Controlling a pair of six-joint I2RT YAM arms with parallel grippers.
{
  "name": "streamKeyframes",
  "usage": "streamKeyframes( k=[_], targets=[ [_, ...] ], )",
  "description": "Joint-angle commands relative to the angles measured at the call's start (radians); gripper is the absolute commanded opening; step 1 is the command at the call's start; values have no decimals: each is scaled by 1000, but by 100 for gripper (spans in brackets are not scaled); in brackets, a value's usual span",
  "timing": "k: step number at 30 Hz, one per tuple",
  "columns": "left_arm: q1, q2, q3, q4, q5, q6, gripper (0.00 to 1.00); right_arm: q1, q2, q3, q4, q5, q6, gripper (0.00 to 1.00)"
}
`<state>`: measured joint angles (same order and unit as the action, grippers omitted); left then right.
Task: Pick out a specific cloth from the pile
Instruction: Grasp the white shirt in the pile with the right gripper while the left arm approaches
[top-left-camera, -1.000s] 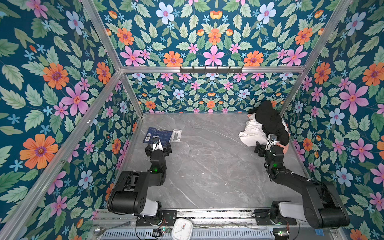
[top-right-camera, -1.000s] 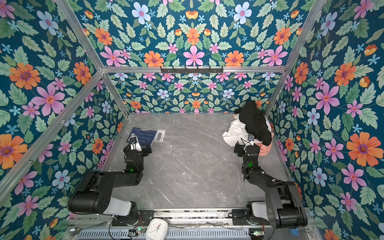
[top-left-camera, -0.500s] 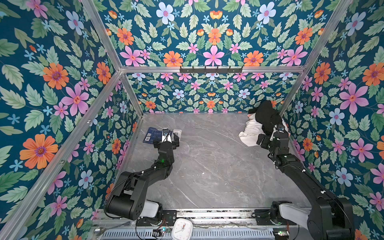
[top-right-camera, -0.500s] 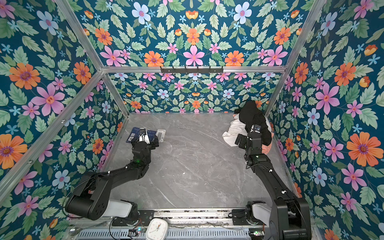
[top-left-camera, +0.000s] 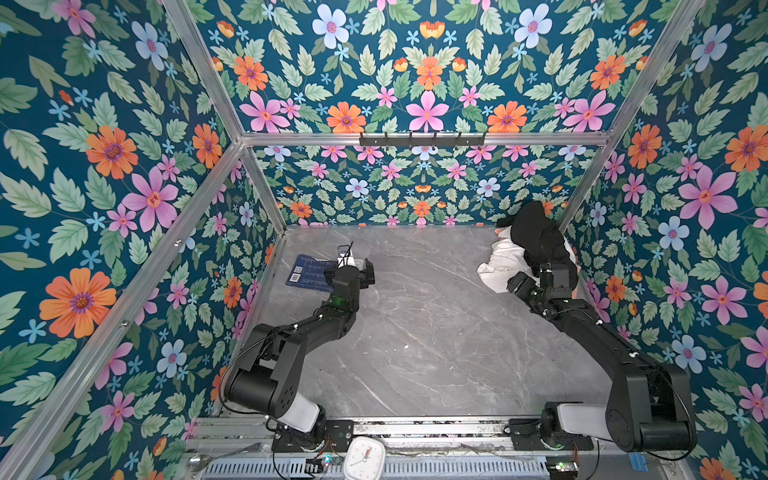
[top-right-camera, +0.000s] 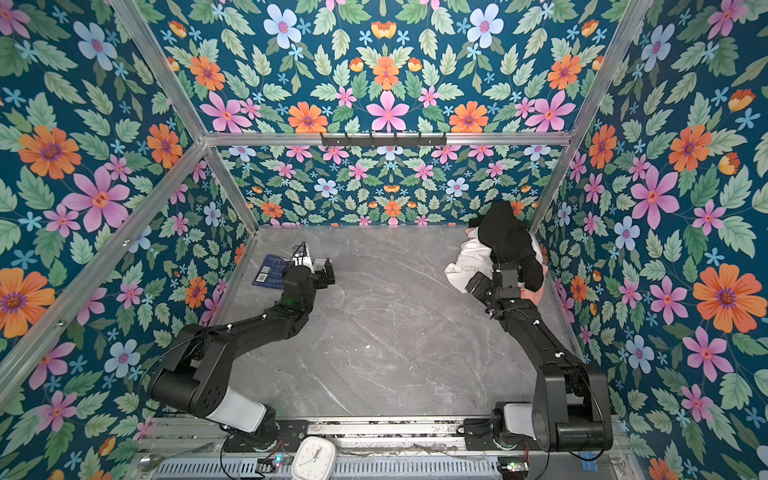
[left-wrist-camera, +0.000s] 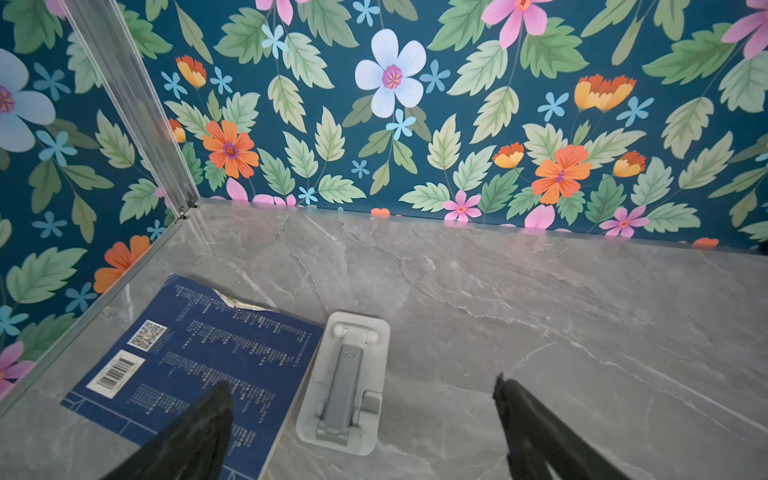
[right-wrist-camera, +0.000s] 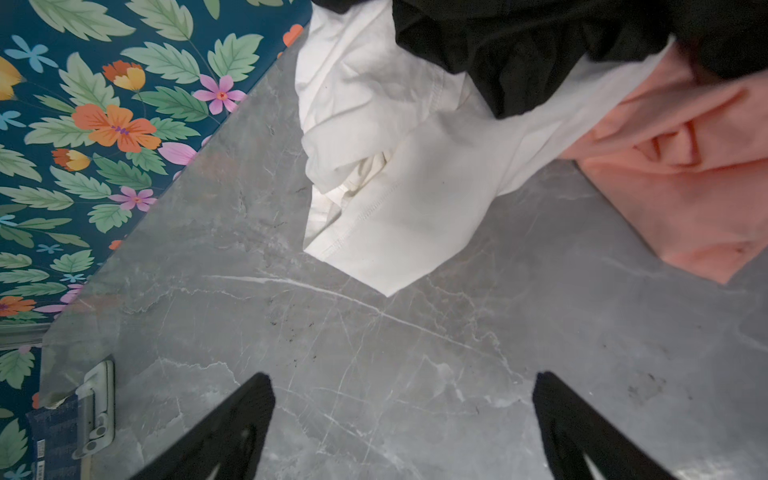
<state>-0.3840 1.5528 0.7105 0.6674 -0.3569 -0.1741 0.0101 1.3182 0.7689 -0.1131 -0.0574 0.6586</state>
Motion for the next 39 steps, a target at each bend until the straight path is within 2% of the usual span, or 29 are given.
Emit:
streamKeyframes(
  k=[1, 6, 17, 25, 33, 39],
  targets=[
    [-24, 28, 25, -24, 33, -55, 100, -1, 14, -2, 51, -24, 41, 98],
    [-69, 74, 65, -39, 14, -67, 100, -10, 59, 16, 50, -33, 55, 96],
    [-116, 148, 191, -148, 156, -101, 100, -56, 149, 84, 27, -65, 71, 90],
    [-140, 193, 258, -176, 205, -110, 100, -114, 217, 90, 53, -123, 118, 79],
    [-157, 231, 294, -190, 216, -118, 100, -116, 315, 147, 59, -139, 131, 72],
    [-162, 245, 305, -192, 215, -118, 100, -116, 403, 189, 66, -150, 134, 60]
  ],
)
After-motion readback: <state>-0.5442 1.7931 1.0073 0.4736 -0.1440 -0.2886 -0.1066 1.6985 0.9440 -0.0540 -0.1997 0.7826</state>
